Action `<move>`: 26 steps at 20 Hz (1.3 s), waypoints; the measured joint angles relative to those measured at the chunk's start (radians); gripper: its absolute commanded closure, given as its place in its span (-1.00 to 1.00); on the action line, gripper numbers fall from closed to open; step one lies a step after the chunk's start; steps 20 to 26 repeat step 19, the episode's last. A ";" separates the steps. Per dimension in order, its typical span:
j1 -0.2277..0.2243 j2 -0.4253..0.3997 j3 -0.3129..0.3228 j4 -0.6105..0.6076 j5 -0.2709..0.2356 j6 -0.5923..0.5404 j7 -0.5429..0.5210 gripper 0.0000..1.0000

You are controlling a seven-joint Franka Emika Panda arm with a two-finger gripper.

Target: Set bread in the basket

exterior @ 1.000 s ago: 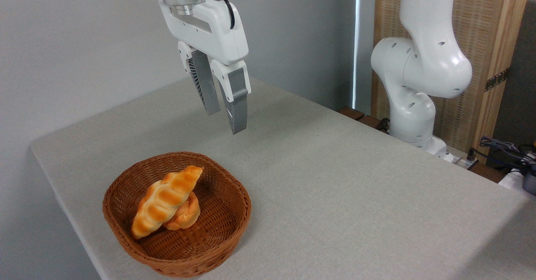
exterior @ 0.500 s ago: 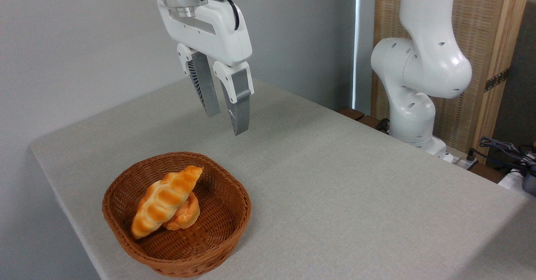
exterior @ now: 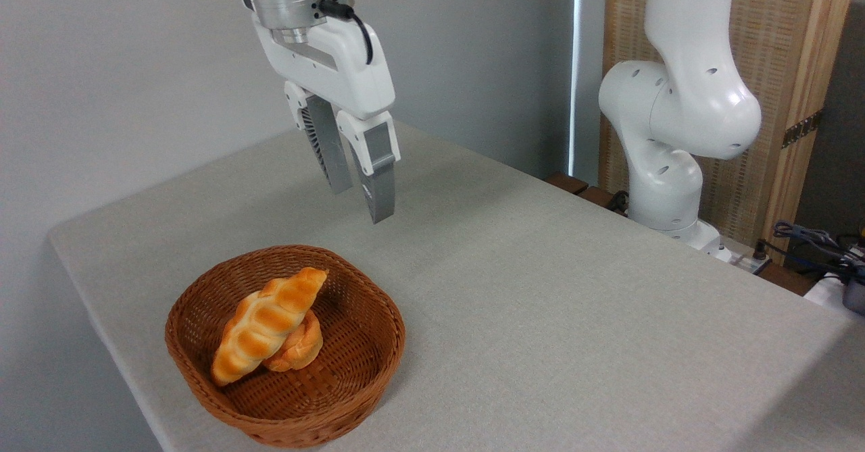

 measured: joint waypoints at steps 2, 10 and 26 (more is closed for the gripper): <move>-0.001 0.000 -0.004 -0.001 0.000 0.013 -0.007 -1.00; 0.008 -0.051 0.002 0.001 0.000 0.051 -0.007 -1.00; -0.006 -0.047 0.023 0.001 0.000 0.109 -0.007 -1.00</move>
